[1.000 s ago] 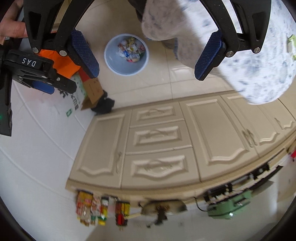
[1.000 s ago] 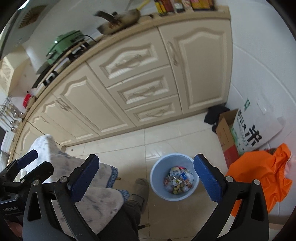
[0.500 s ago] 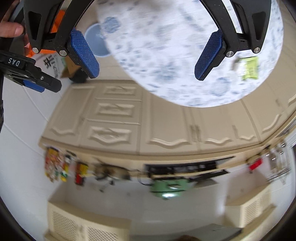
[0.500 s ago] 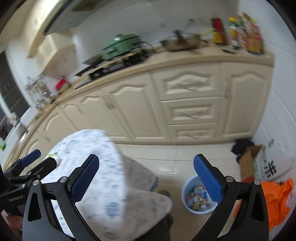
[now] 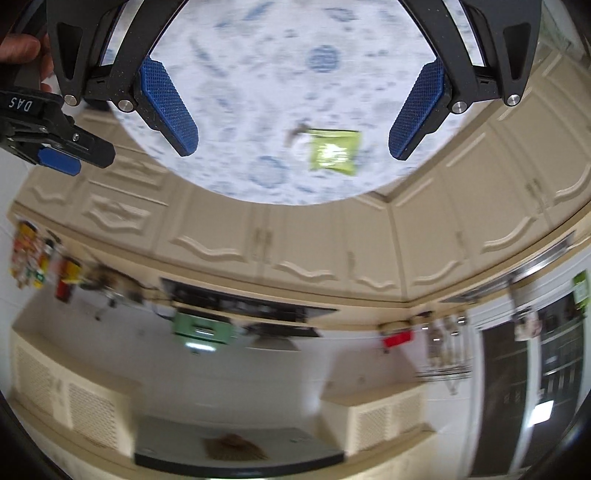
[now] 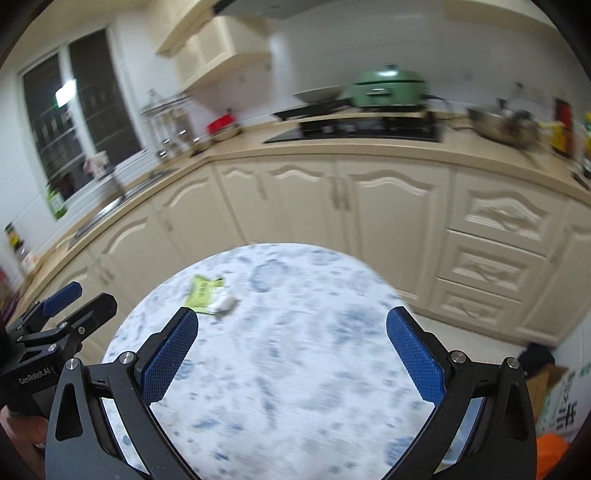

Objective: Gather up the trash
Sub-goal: 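Move both open tools back over the table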

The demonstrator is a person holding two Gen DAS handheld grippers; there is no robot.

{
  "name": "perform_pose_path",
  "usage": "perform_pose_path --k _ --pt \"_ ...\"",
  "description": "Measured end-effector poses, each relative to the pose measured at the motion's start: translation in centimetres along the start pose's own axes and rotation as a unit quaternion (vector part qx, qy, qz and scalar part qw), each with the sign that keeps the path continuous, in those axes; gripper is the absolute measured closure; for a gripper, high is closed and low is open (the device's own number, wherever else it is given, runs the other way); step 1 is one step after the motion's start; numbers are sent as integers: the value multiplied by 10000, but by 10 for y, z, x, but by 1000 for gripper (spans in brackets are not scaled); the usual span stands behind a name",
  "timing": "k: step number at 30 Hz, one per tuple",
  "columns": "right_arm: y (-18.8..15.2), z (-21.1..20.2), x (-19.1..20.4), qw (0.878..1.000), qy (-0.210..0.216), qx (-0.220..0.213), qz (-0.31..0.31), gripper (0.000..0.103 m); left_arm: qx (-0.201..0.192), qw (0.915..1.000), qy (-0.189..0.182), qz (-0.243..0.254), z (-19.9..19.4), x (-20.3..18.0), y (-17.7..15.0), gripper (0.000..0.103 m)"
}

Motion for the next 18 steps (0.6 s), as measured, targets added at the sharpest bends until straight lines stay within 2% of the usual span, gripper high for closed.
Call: perform_pose_path --k 4,11,18 --pt "2 25 40 9991 219 131 -331 0 69 9993 273 -232 -3 27 -12 1" --pt "0 78 82 9963 321 466 -643 0 300 9973 487 -453 15 56 -17 1" --pt "-9 144 107 9916 179 859 -950 0 544 9952 478 -663 72 99 -1 1"
Point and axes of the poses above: each gripper's, at about its wrist camera, not at the fingertips, and z roughly the way its jaws point, x to its left, y to its top, the point moved 3 cm from there along z, roughly the way its jaws point, and after that the axes turned 9 degrees about -y, right-handed, at the moved point
